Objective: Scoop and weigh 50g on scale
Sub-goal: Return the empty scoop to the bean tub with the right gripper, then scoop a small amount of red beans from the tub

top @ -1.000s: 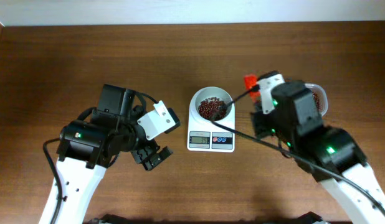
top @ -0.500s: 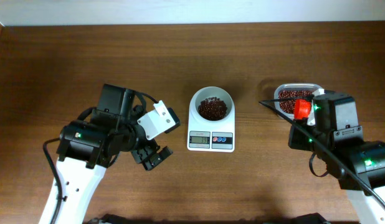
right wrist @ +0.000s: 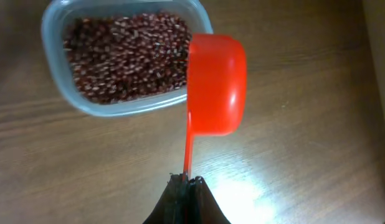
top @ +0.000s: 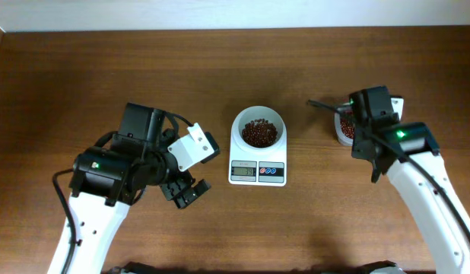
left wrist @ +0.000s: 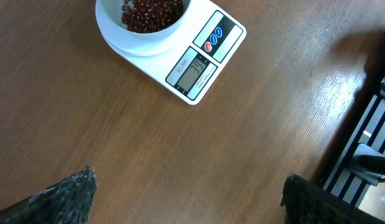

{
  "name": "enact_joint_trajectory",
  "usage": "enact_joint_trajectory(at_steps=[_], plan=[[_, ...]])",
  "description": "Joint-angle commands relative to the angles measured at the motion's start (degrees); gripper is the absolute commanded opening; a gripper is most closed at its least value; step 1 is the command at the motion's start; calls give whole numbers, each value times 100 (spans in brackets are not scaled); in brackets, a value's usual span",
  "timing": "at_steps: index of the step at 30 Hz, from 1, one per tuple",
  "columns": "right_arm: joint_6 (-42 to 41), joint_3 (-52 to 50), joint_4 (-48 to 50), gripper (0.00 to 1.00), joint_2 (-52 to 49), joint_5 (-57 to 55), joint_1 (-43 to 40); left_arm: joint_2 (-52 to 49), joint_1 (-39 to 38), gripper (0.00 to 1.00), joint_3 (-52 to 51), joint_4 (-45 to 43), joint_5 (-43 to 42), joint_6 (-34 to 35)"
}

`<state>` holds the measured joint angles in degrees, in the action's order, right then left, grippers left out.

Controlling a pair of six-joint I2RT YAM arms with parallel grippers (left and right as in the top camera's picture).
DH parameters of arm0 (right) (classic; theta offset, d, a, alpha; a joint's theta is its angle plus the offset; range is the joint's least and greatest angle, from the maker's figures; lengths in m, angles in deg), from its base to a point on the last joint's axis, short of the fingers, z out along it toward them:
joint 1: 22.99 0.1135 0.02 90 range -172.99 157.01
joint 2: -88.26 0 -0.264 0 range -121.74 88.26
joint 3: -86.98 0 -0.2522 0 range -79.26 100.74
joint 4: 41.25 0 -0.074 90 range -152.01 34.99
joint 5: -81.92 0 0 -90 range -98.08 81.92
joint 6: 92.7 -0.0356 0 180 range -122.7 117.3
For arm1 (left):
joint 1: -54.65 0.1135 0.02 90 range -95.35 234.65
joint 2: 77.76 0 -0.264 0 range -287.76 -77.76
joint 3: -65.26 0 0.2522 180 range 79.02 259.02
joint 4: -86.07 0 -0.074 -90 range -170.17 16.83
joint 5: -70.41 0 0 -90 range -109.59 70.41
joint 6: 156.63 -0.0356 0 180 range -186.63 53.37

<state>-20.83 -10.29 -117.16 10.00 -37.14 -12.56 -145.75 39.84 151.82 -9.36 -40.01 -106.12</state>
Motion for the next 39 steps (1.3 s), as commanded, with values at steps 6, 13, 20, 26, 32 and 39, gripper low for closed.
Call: enact_joint_trajectory(at_steps=[6,13,20,26,32,39], plan=[[-79,-42,844,4,-280,570,-190,7,35,99,109,0,-81,-94],[-74,-223,951,4,-363,866,-636,7,35,99,109,0,-81,-94],[463,-223,1353,4,-763,914,-638,7,35,99,109,0,-81,-94],[745,-223,1755,4,-1172,938,-645,7,35,99,109,0,-81,-94],[1211,-223,1814,4,-1449,977,-645,7,35,99,109,0,-81,-94],[1449,-223,2131,4,-2041,1049,-645,7,35,99,109,0,-81,-94]])
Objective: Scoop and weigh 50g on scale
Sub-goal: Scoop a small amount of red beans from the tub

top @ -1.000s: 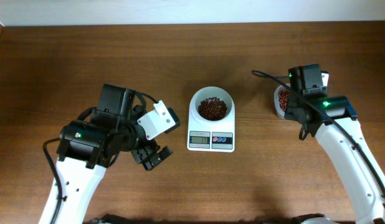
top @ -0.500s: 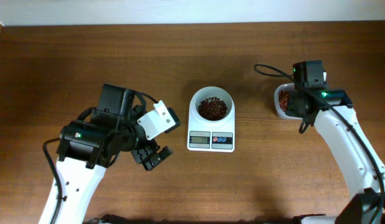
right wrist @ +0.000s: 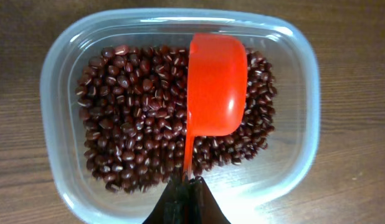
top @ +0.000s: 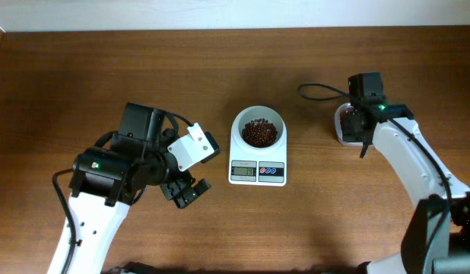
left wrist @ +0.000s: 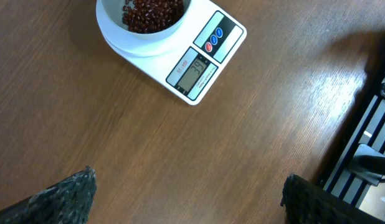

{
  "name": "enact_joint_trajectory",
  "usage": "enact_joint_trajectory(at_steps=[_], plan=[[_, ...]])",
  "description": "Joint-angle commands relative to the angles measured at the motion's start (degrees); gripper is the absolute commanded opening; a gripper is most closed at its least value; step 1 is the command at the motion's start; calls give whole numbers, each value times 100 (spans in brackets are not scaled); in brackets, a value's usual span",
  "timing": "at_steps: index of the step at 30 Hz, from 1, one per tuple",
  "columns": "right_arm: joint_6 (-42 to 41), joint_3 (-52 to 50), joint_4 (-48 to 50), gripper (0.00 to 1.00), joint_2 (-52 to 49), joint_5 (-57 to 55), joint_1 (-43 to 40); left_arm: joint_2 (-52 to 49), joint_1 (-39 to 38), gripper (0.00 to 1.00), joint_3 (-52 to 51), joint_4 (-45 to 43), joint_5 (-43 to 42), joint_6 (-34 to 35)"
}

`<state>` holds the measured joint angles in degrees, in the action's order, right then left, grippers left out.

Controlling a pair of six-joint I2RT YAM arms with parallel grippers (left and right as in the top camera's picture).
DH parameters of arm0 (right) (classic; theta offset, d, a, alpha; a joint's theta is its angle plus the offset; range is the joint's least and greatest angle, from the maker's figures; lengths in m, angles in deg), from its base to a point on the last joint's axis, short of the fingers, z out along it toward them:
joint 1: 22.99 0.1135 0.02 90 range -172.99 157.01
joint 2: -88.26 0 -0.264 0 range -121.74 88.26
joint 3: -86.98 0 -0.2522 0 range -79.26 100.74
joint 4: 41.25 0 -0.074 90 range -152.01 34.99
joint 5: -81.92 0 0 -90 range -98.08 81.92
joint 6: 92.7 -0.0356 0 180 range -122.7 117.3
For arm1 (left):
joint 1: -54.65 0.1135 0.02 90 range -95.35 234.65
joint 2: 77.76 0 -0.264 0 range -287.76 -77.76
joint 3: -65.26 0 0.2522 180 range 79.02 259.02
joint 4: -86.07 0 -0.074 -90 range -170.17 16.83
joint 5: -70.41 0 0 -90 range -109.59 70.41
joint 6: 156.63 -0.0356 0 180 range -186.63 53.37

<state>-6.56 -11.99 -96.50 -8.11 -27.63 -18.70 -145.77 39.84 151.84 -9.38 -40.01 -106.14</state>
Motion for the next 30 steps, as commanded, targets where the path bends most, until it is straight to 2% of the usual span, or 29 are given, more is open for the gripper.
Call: enact_joint_trajectory(at_steps=[1,16,21,25,29,30], plan=[[-11,-52,59,4,-260,120,-31,9,35,99,107,2,-81,-92],[-114,-50,26,4,-262,442,-24,9,35,99,107,2,-81,-92],[-103,682,-1121,4,-262,457,-26,9,35,99,107,2,-81,-92],[-74,1130,-1368,4,-262,452,-44,9,35,99,107,2,-81,-92],[376,1132,-1368,4,-264,546,-664,9,35,99,107,2,-81,-92],[564,1130,-1399,4,-264,929,-846,9,35,99,107,2,-81,-92]])
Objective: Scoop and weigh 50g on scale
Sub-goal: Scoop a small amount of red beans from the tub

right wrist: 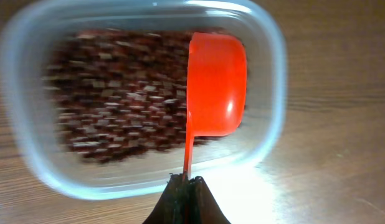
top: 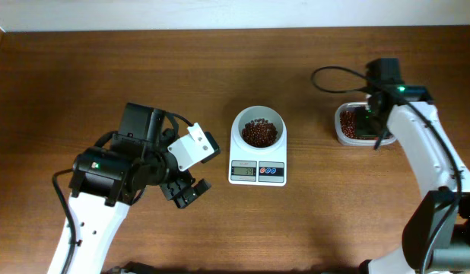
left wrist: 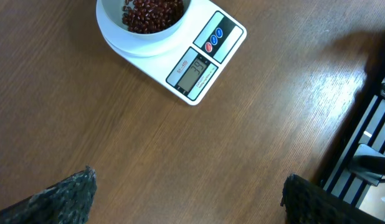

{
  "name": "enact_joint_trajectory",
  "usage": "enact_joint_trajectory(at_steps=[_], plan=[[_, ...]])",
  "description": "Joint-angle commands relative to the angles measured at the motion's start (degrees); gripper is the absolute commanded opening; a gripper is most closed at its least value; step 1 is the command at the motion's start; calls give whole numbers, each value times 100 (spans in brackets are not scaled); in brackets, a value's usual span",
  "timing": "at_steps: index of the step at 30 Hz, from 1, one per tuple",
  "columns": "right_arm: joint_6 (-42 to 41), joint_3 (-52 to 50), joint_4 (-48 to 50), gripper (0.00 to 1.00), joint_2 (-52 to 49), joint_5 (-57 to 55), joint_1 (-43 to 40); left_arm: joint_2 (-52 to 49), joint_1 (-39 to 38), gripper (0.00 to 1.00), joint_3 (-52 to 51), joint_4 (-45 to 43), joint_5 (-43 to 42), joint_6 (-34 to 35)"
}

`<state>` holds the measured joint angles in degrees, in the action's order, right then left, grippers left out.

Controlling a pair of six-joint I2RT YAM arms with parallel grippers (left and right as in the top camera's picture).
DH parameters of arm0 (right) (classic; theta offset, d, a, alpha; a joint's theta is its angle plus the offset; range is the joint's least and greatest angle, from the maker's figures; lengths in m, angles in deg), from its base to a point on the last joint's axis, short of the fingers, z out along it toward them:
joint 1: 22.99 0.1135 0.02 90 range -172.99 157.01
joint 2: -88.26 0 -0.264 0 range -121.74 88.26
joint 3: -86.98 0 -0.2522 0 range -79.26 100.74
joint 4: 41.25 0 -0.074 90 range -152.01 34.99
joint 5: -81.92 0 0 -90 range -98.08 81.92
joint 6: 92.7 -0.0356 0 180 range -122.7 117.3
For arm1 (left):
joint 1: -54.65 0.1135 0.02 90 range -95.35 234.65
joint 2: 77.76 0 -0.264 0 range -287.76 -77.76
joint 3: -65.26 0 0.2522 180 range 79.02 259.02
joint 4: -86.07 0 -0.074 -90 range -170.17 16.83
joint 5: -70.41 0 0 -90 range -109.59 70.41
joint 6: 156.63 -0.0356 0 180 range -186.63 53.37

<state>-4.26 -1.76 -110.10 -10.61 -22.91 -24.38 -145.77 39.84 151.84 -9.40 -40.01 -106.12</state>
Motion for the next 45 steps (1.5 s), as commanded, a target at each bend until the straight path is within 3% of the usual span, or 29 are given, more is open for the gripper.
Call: enact_joint_trajectory(at_steps=[1,9,15,24,34,45], plan=[[334,105,-50,4,-15,632,-376,9,35,99,107,4,-81,-94],[332,90,-111,4,-247,785,-577,9,35,99,107,4,-81,-94],[608,90,-107,4,-321,2079,-577,9,35,99,107,4,-81,-94],[756,57,-153,4,-378,2876,-614,9,35,99,107,4,-81,-94],[713,-79,142,4,-549,4343,-1814,9,35,99,107,4,-81,-94],[667,-94,37,4,-769,4404,-1871,9,35,99,107,4,-81,-94]])
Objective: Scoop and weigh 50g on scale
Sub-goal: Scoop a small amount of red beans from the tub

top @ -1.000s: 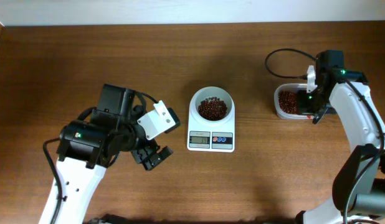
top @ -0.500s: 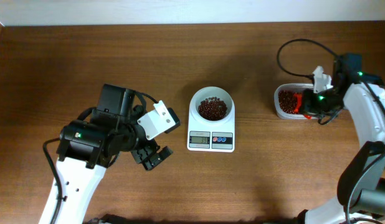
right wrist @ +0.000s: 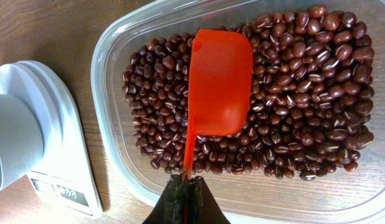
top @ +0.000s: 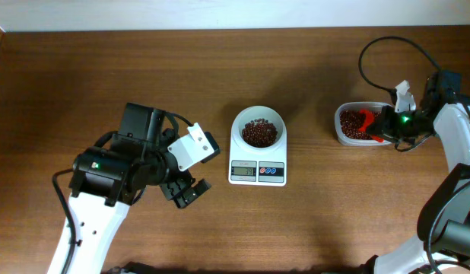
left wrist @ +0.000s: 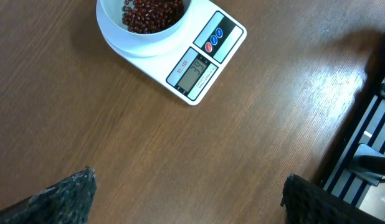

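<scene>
A white scale (top: 258,169) stands mid-table with a white bowl (top: 258,128) of red beans on it; its display (left wrist: 192,71) reads about 39. At the right a clear tub (top: 358,125) holds red beans (right wrist: 292,81). My right gripper (right wrist: 186,182) is shut on the handle of a red scoop (right wrist: 218,81), whose bowl hangs over the tub's beans, underside toward the wrist camera. In the overhead view the scoop (top: 369,120) lies over the tub's right part. My left gripper (top: 186,192) rests open left of the scale, nothing between its fingers.
A black cable (top: 387,47) loops above the right arm near the table's back edge. The table's right edge and a dark striped frame (left wrist: 367,124) show in the left wrist view.
My right arm has swung round to the tub's right side, with the scoop now reaching leftward over the beans. The scale now shows in the right wrist view. The left arm is unmoved.
The right gripper held the red scoop beside the tub, above bare table. Then the scoop was over the tub's beans, seen from straight above. Then the wrist stood behind the tub, and now it stands to the tub's right. The scale's reading stayed the same.
</scene>
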{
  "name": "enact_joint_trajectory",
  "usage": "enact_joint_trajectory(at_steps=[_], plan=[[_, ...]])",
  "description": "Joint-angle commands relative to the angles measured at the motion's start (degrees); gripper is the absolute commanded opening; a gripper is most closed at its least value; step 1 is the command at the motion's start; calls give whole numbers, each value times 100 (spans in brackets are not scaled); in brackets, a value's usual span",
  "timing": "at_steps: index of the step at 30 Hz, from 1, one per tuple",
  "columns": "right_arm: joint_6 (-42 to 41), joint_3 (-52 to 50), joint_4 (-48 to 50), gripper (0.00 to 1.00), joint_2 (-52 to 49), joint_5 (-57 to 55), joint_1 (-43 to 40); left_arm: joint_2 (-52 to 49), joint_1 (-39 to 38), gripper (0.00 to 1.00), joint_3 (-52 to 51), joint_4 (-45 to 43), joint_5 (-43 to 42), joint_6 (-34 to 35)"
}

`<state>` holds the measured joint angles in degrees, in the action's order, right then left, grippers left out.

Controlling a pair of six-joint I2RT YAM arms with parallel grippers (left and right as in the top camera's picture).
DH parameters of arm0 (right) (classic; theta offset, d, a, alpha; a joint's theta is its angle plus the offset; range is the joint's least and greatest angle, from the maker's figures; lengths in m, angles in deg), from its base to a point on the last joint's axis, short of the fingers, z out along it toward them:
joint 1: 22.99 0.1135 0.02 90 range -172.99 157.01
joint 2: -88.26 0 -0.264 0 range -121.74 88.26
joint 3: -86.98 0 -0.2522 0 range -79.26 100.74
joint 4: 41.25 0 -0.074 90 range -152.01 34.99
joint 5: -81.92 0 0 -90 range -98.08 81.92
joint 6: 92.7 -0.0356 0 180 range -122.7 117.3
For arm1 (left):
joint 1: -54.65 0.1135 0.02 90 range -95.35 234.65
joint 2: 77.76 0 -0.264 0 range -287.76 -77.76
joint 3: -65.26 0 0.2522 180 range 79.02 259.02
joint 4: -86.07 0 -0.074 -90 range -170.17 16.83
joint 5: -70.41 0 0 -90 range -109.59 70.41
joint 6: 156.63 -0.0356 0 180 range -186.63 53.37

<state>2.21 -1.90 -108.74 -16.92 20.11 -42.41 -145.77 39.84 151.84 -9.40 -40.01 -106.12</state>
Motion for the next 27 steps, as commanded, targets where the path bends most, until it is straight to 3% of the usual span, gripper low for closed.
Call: enact_joint_trajectory(at_steps=[1,6,10,15,27], plan=[[22,-81,-160,4,-136,120,-140,9,35,99,107,4,-81,-94],[57,-81,-184,4,-136,483,-610,9,35,99,107,4,-81,-94],[435,-81,-313,4,-136,1797,-1222,9,35,99,107,4,-81,-94],[841,-81,-625,4,-136,2435,-1672,9,35,99,107,4,-81,-94],[990,-81,-1021,4,-136,3357,-1659,9,35,99,107,4,-81,-94]])
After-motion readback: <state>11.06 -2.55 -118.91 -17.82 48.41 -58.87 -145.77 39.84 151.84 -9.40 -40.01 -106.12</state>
